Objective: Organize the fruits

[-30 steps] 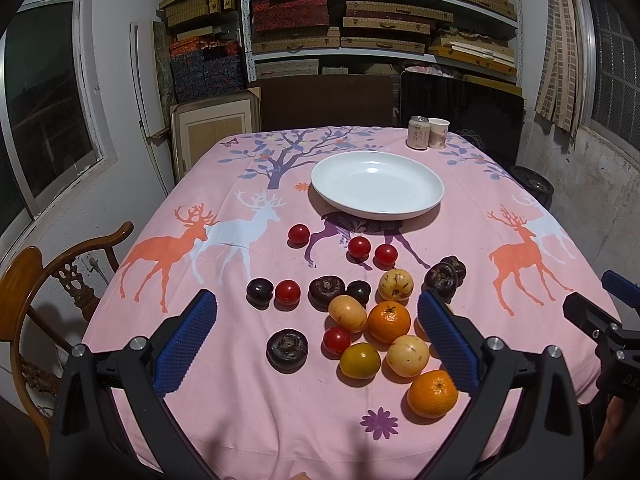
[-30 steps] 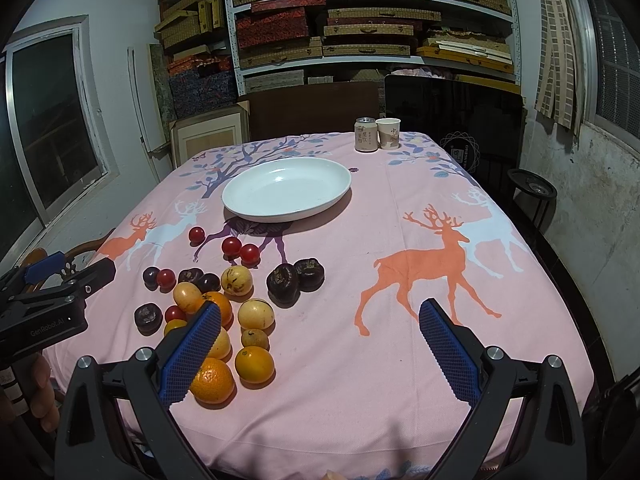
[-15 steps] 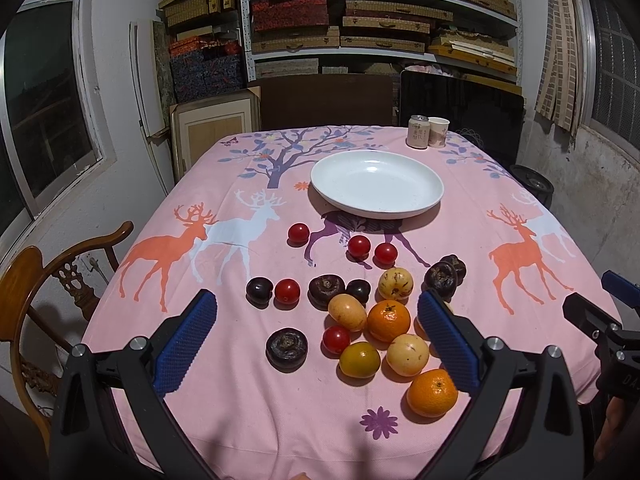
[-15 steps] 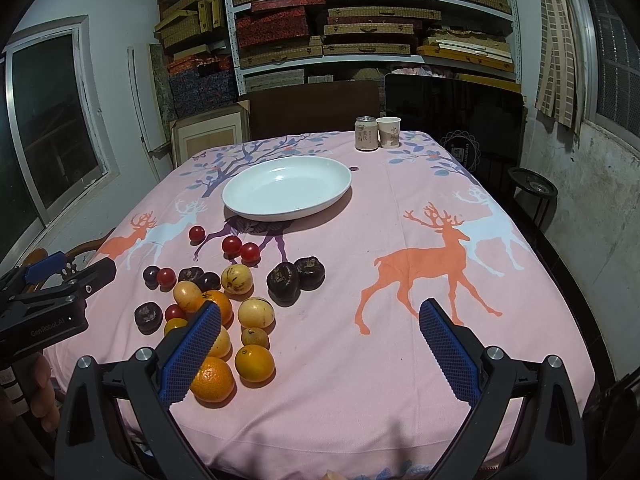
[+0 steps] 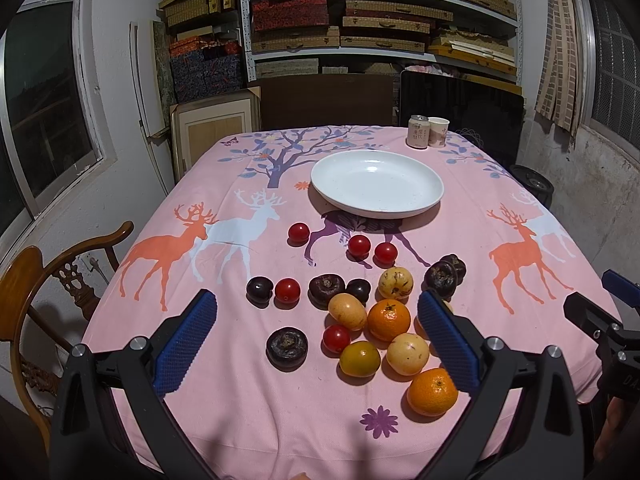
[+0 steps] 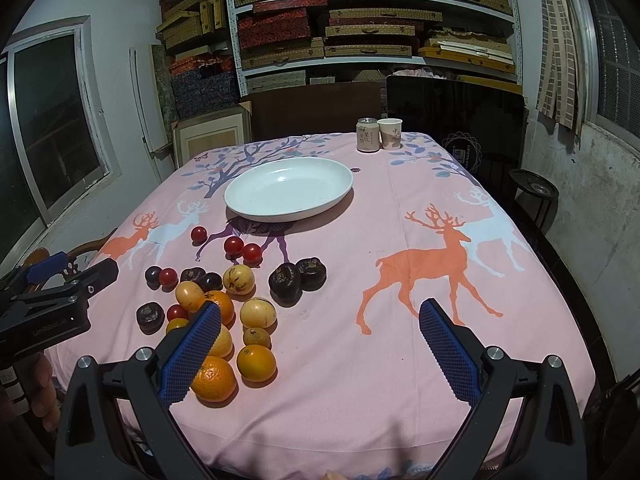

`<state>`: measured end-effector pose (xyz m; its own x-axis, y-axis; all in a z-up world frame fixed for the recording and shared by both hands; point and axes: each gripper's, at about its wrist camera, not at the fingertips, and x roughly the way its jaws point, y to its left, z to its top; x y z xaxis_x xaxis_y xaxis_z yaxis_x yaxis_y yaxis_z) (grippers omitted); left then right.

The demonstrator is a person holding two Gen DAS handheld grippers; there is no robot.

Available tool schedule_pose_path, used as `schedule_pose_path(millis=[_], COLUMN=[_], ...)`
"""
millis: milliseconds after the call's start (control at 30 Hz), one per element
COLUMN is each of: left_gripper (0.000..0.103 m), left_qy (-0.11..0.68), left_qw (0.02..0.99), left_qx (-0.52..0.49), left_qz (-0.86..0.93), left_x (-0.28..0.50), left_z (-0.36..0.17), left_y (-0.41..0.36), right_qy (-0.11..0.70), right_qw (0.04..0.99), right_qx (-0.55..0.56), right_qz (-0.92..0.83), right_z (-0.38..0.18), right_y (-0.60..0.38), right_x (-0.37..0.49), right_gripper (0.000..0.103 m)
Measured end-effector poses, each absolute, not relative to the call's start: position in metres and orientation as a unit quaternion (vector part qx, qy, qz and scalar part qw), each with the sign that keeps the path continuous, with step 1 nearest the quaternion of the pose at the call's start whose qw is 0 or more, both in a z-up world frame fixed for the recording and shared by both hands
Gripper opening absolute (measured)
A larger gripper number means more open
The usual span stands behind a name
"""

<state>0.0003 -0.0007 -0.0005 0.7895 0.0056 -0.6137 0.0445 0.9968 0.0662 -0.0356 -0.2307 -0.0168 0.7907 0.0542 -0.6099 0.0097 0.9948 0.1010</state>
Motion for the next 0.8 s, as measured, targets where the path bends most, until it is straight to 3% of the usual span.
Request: schedule_pose_path(millis=[800], left_gripper=[0.099], left_qy=[0.325], left_qw=[0.945], left_qx=[0.038], left_qz=[-0.010], left_x=[0.0003], left_z=[-0.0005], left_y=[-0.0006], right_qy=[0.323], right_qw=[0.945], right_qx=[0.049], right_qz=[0.014], right_z=[-0.0156], right_y=[-0.2294], right_x=[-0.0353], right_gripper=[0.099])
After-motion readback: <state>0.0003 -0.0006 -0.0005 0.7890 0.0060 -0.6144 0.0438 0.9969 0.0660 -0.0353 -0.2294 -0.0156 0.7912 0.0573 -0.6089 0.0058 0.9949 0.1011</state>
